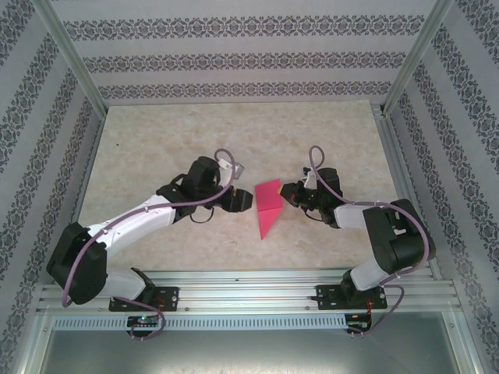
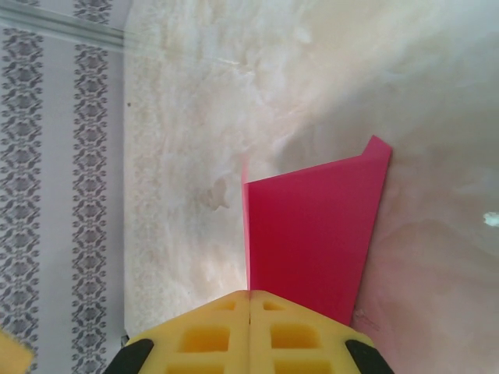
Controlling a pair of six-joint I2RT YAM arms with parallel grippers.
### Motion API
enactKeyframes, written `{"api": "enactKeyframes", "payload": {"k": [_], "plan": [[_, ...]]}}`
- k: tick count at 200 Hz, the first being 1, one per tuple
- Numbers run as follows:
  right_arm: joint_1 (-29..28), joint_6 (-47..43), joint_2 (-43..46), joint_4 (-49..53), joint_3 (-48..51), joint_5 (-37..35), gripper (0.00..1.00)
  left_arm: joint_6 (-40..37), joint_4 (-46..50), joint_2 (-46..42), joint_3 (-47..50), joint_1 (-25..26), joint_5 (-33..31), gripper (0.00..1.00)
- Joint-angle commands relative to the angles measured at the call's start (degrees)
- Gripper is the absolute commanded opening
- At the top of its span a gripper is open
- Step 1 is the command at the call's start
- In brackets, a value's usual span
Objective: Fold a paper plane with a square sheet of paper (fold left side to right side)
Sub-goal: Fold the wing for the fifth time at the center of the table.
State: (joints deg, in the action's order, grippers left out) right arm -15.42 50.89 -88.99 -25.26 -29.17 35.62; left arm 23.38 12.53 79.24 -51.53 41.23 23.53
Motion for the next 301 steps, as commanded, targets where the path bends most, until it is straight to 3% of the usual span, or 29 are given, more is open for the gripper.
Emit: {"api": "enactKeyframes", "payload": {"k": [1,54,132,190,301], "plan": [[-0.49,-0.11,1.41,8.65,-2.10,-4.79,0.00,-0.95,3.03,2.30,0.34,6.00,-8.20,0.60],[-0.92,0.22,1.91,12.88,-3.18,-6.79,0.00,-1.92,9.45,15.28,-10.21,15.95,-21.63,0.62],[-1.28,0.61,1.70,13.74,-3.44,-7.49,0.00,0.44,17.95,28.71,-21.62,21.36,-34.23,0.62],[-1.46,0.60,1.41,13.97,-3.44,-7.84,0.00,2.77,19.30,32.67,-23.27,21.93,-37.22,0.58],[-1.85,-0.57,-0.22,15.36,-4.23,-8.68,0.00,2.47,19.98,34.83,-25.11,22.73,-37.33,0.40]]}}
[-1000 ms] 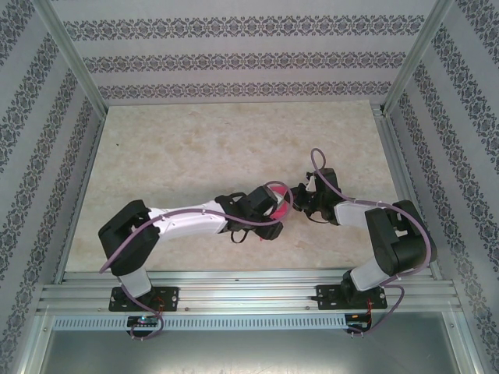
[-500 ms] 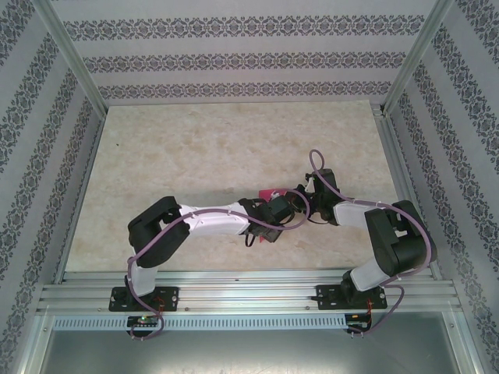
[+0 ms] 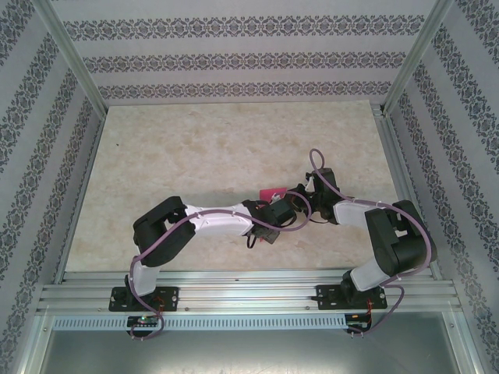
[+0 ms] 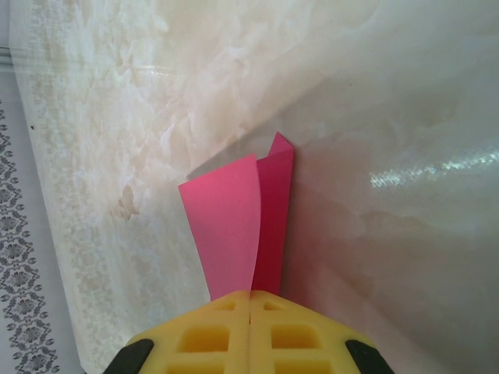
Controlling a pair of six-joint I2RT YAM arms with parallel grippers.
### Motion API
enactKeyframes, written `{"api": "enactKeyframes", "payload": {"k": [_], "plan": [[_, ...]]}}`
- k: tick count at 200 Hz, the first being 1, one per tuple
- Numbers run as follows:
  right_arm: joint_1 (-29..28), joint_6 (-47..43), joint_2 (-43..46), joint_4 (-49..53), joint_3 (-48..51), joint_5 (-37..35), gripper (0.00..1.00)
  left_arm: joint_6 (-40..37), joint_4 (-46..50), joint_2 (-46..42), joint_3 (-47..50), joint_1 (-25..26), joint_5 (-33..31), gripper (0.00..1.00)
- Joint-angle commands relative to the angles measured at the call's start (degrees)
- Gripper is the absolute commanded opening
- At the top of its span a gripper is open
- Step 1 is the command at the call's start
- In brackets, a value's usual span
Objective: Fold a paper plane with a square sheet of paper (fold left side to right side)
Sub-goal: Fold the wing for the fifth time at the center of the table.
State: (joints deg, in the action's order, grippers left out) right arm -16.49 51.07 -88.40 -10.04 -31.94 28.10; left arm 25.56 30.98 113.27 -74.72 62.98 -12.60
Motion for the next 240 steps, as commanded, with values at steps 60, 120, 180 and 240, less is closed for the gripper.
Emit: {"api": "enactKeyframes", "payload": {"k": [60,120,180,240], "plan": [[-0.83,-2.29,-0.86,3.58,-2.58,-3.39,0.00,0.33,3.08,1.97,-3.31,1.35,-2.12,0.35],[-0.85,-3.17,-1.32,5.12,-3.39,-4.03,0.00,0.20,6.50,-0.63,-4.38,2.05,-5.26,0.48],[-0.91,-3.45,-1.35,5.33,-3.57,-3.75,0.00,0.43,8.23,0.42,-6.77,3.35,-7.72,0.49],[-0.93,-3.37,-1.34,5.32,-3.48,-3.58,0.00,0.35,9.33,3.25,-9.03,4.04,-8.98,0.44]]}}
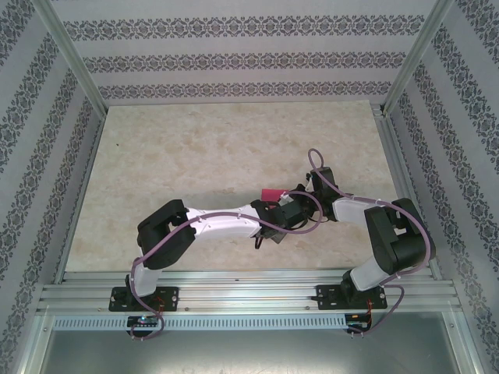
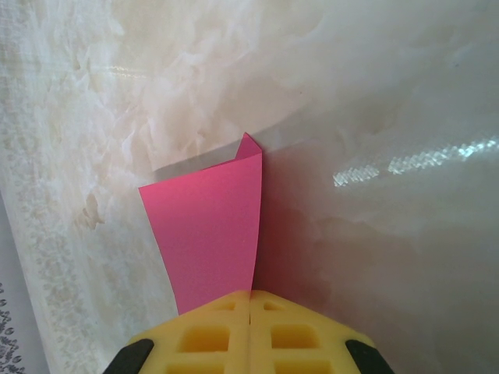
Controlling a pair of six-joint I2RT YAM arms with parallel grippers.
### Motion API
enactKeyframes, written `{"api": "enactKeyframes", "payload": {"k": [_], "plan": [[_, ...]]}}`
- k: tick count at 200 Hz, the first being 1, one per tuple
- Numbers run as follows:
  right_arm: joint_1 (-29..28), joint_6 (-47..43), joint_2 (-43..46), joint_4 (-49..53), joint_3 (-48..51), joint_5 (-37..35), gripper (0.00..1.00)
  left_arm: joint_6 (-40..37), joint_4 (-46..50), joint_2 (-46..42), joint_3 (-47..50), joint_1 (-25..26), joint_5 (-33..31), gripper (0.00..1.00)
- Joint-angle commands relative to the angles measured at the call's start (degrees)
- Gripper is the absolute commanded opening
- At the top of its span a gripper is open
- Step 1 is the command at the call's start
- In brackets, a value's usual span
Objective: Fold a paper plane with a square sheet of paper (fold left side to right side)
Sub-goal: Fold the wing for the fifth time at the center of the table.
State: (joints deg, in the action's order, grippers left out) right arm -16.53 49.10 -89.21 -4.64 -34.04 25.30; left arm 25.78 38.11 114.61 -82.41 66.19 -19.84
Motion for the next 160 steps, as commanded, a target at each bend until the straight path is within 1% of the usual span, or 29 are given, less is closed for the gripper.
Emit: {"api": "enactKeyframes", "payload": {"k": [1,44,118,160], "plan": [[-0.88,-1.39,-0.53,-0.05,-1.38,-0.78,0.00,0.14,2.22,2.01,-1.34,0.84,-1.77,0.44],[-0.94,-1.35,-0.53,-0.07,-1.47,-0.69,0.00,0.94,3.44,4.29,-2.08,0.86,-3.35,0.37],[-0.87,-2.49,-0.70,1.34,-2.34,-0.52,0.01,1.20,3.57,4.84,-2.34,0.74,-3.12,0.23],[0.03,-4.85,1.14,3.70,-3.23,0.41,0.10,1.67,0.80,2.22,0.12,-0.55,-0.61,0.13]]}}
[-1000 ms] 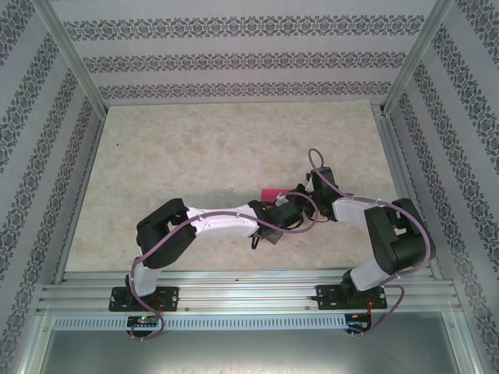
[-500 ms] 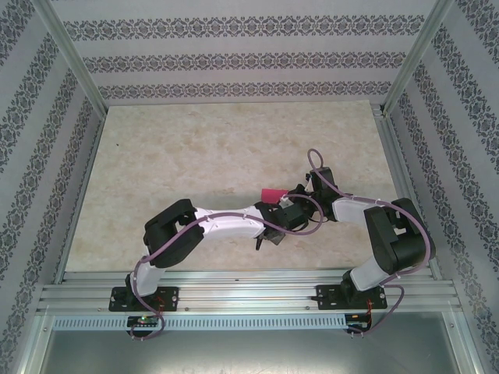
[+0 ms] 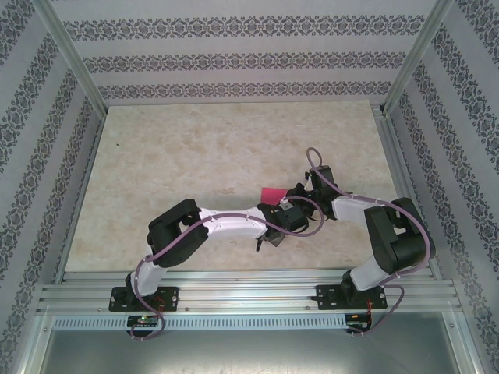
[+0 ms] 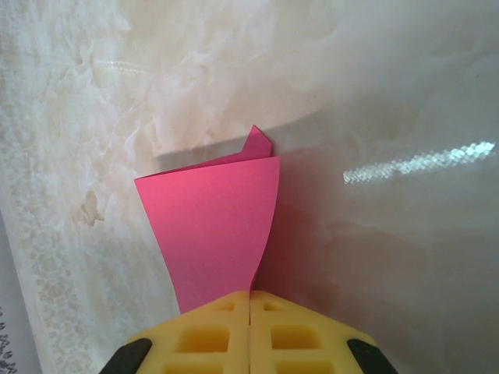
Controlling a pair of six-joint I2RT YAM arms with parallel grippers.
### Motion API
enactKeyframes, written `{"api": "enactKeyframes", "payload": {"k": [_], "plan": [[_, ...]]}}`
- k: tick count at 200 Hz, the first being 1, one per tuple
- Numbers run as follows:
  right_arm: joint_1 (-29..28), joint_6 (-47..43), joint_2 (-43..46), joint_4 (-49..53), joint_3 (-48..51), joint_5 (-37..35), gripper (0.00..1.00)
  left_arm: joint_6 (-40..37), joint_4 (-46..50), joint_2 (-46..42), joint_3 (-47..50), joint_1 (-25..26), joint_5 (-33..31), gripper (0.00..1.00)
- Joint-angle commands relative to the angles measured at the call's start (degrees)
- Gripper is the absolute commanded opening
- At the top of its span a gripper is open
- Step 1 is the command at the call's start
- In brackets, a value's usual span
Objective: Fold a paper plane with a square sheet of paper (fold left side to right side)
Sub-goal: Fold the wing for the fifth time at the center of the table.
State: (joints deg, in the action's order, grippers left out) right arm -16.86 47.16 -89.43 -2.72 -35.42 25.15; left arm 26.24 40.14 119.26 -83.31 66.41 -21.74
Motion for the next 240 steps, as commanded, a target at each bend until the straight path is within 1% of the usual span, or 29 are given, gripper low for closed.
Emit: {"api": "enactKeyframes", "payload": {"k": [1,17,34,53,70,91,107,122,167,193,221,240], "plan": [[0.39,-3.01,1.36,1.86,-1.89,0.58,0.11,1.20,-1.31,-2.53,1.08,-0.80,1.49,0.13],[1.24,-5.02,2.71,3.96,-2.35,0.87,0.17,0.85,-3.30,-4.47,2.49,-1.82,4.07,0.09],[2.52,-6.58,5.38,5.01,-1.86,0.98,0.24,0.63,-5.89,-6.43,3.85,-3.28,8.31,0.04],[4.23,-7.45,9.80,4.06,0.08,1.80,0.38,0.81,-9.47,-8.25,5.99,-5.15,14.07,0.01],[5.16,-8.73,13.07,3.98,1.70,2.88,0.47,1.50,-12.79,-9.45,8.14,-6.91,18.99,0.00],[5.52,-9.73,15.33,2.39,4.33,5.36,0.51,3.11,-17.67,-10.58,11.21,-9.44,24.89,0.00],[5.44,-8.28,16.17,-2.05,7.37,7.71,0.52,4.85,-21.93,-11.18,13.73,-11.48,29.62,0.00],[4.57,-7.28,16.34,-5.58,9.61,8.21,0.52,6.69,-25.87,-11.51,15.85,-13.06,33.55,0.00],[-0.65,-7.59,12.85,-7.62,10.81,5.38,0.51,10.01,-32.15,-11.36,19.16,-15.75,39.09,0.00],[-2.59,-6.45,8.99,-10.29,10.11,4.74,0.46,12.64,-36.67,-11.74,21.78,-17.52,42.45,0.00],[-3.60,-5.33,5.56,-12.36,8.95,4.33,0.40,15.33,-41.22,-12.29,24.67,-19.15,45.21,0.00],[-4.27,-4.80,3.48,-13.50,8.29,4.15,0.37,17.48,-44.85,-12.19,26.48,-20.03,46.88,0.00]]}}
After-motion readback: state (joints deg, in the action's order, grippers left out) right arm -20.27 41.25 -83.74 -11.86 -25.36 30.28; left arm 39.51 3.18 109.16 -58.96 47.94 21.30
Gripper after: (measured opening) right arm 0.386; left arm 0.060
